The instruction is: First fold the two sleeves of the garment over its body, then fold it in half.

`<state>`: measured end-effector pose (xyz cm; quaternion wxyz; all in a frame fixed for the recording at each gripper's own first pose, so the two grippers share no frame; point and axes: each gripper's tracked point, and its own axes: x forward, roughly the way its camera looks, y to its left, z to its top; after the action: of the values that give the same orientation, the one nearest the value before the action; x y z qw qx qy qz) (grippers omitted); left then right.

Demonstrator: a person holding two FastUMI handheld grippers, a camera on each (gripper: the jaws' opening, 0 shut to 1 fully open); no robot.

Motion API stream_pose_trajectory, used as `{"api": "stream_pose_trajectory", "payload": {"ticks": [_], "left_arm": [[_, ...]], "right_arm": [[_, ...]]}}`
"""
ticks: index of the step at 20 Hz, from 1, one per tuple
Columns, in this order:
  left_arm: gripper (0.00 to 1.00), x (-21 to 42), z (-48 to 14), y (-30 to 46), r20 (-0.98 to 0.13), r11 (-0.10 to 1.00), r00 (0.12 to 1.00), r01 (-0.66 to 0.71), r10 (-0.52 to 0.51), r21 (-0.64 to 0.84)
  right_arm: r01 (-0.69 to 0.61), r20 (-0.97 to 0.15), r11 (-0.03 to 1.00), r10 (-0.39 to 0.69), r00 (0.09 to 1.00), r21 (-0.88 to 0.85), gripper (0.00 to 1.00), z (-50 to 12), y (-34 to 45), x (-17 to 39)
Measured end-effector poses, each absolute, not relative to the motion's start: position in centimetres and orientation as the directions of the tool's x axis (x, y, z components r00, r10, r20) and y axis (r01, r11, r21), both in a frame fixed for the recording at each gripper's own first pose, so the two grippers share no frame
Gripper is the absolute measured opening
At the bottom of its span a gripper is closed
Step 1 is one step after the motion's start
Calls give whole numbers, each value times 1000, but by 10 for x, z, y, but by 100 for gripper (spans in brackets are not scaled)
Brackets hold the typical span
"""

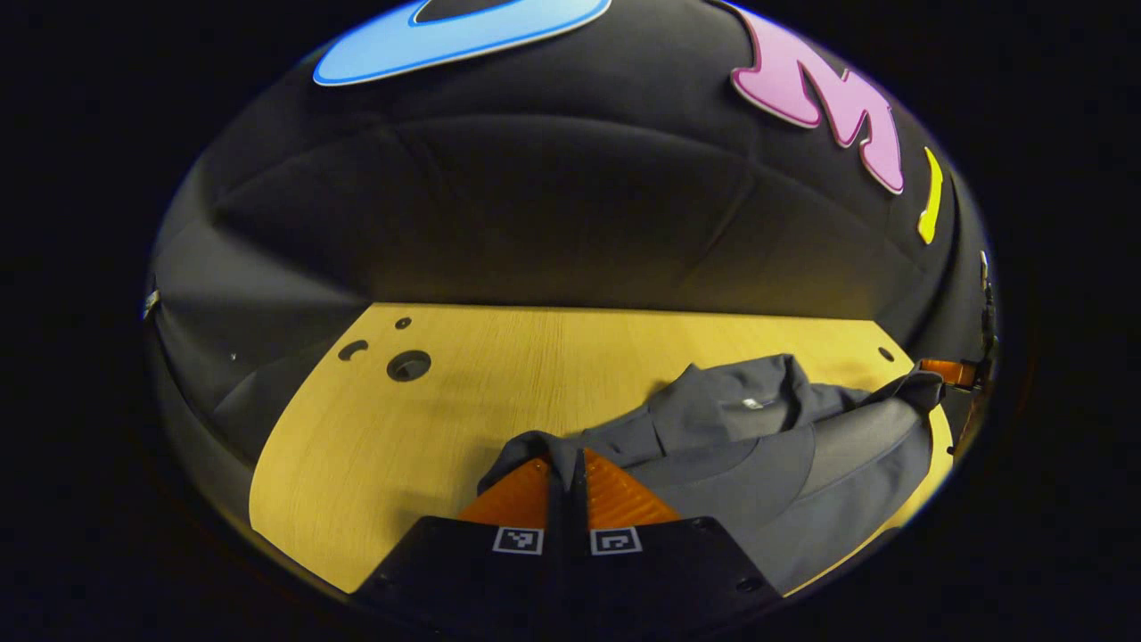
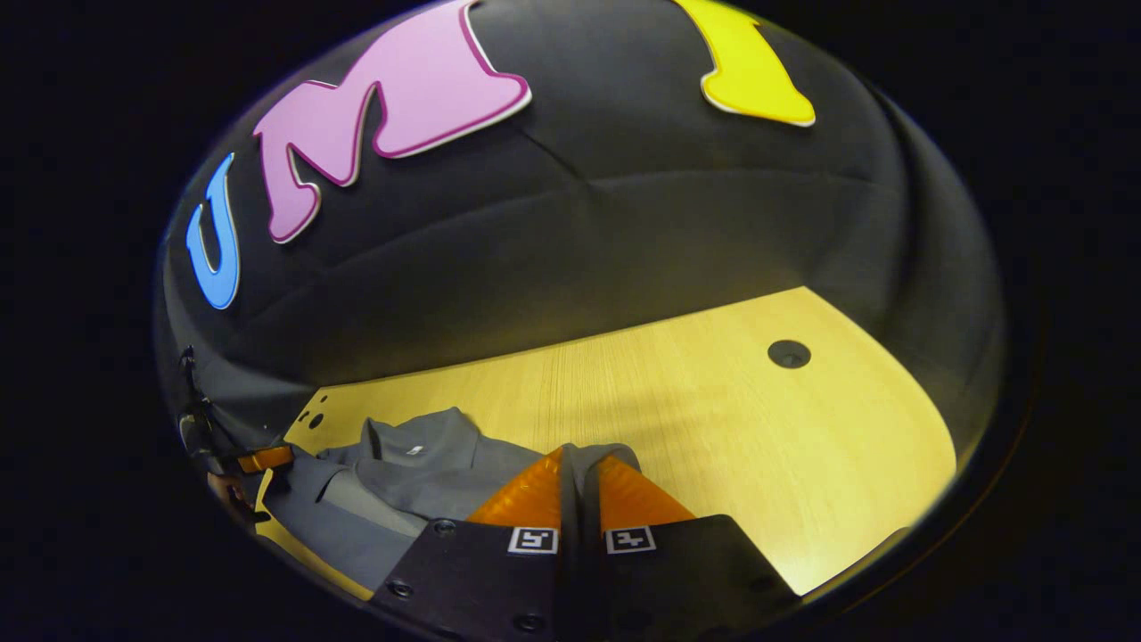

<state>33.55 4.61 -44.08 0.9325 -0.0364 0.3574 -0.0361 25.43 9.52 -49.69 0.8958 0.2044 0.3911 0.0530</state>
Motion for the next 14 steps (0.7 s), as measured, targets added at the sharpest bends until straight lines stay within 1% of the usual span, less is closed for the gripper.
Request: {"api": "stream_pose_trajectory", "payload": {"ticks": [1,2,3,5,6,7,8,9,10,11,12,13,14], "left_arm": [[5,336,-446,47,-669,995,738,31,-85,-93],[5,336,-450,47,-676,996,734,21,-74,-86],[5,336,-456,48,-680,997,731,11,-63,-80],[6,335,-462,48,-693,998,720,2,-41,-57],[13,336,-463,50,-695,999,718,-4,-24,-39],[19,334,-463,51,-700,1000,714,-10,-8,-21],[33,330,-461,48,-703,1000,711,-4,-8,-16],[46,328,-457,44,-703,1000,711,6,-15,-16],[60,325,-452,41,-700,1000,714,15,-18,-10],[69,322,-448,39,-697,999,717,30,-29,-10],[75,318,-442,35,-692,999,721,42,-35,-7],[80,312,-435,34,-687,999,726,52,-40,-4],[90,307,-426,32,-680,998,731,59,-49,-8]], "right_arm": [[74,-692,911,253,676,406,5,-507,97,253],[84,-706,912,250,663,402,0,-515,98,253],[91,-714,911,249,655,401,6,-521,100,253],[104,-732,913,243,636,394,10,-528,99,249],[109,-741,914,241,627,390,12,-529,98,246],[114,-749,917,235,619,381,23,-531,97,245],[116,-753,919,230,616,376,26,-529,94,243],[114,-751,919,231,619,377,32,-525,94,243],[111,-746,921,227,626,374,54,-515,91,241],[107,-738,922,224,636,372,77,-511,90,241],[99,-726,920,229,648,379,99,-499,89,239],[94,-717,921,228,659,379,99,-491,87,238],[87,-712,922,229,663,377,98,-483,85,232]]}}
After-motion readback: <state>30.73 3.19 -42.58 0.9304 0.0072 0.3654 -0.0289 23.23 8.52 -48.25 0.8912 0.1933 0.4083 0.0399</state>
